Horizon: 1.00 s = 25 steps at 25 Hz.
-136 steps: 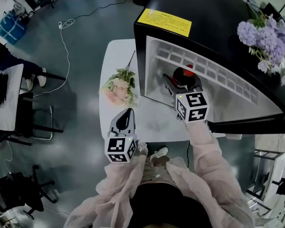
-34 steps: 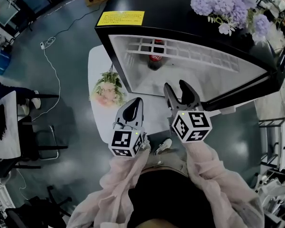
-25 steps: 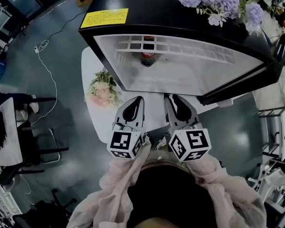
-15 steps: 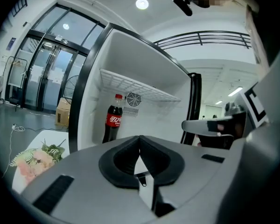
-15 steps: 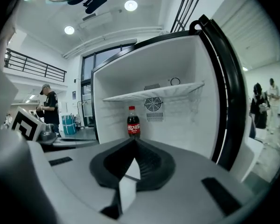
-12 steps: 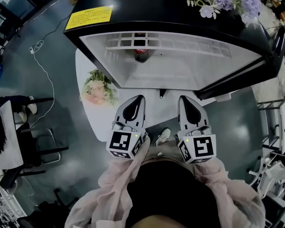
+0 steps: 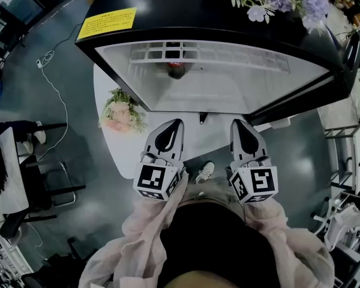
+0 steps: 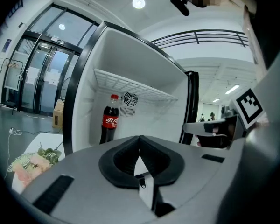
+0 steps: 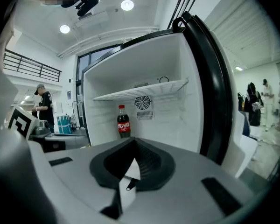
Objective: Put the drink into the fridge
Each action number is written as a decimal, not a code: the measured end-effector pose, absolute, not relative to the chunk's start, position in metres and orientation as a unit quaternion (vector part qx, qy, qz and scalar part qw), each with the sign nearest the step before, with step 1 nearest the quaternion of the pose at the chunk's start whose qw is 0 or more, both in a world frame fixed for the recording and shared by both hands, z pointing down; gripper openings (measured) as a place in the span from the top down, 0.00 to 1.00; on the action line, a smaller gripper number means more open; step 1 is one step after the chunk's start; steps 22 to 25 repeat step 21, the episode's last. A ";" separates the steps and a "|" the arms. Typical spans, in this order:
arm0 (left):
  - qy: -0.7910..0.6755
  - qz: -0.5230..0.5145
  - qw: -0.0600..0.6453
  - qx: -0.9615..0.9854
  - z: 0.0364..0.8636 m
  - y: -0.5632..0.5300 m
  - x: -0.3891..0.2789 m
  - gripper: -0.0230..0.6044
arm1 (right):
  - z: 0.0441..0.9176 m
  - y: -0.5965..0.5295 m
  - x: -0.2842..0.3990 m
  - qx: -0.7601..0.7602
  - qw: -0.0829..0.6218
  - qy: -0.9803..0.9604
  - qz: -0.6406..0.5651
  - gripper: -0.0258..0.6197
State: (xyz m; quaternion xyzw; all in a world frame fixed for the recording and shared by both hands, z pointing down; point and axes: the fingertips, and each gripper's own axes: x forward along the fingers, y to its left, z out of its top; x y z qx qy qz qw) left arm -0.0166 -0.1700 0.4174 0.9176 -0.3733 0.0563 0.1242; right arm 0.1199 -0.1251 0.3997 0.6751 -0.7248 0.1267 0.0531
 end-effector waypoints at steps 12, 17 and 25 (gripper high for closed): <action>-0.372 0.059 0.121 0.918 0.418 -0.167 -0.010 0.95 | 0.402 -0.125 0.123 0.667 0.043 -0.731 0.139 0.95; -0.371 0.058 0.119 0.919 0.417 -0.165 -0.007 0.95 | 0.401 -0.125 0.123 0.665 0.039 -0.733 0.138 0.95; -0.371 0.059 0.119 0.919 0.418 -0.164 -0.006 0.95 | 0.401 -0.125 0.121 0.660 0.039 -0.737 0.138 0.95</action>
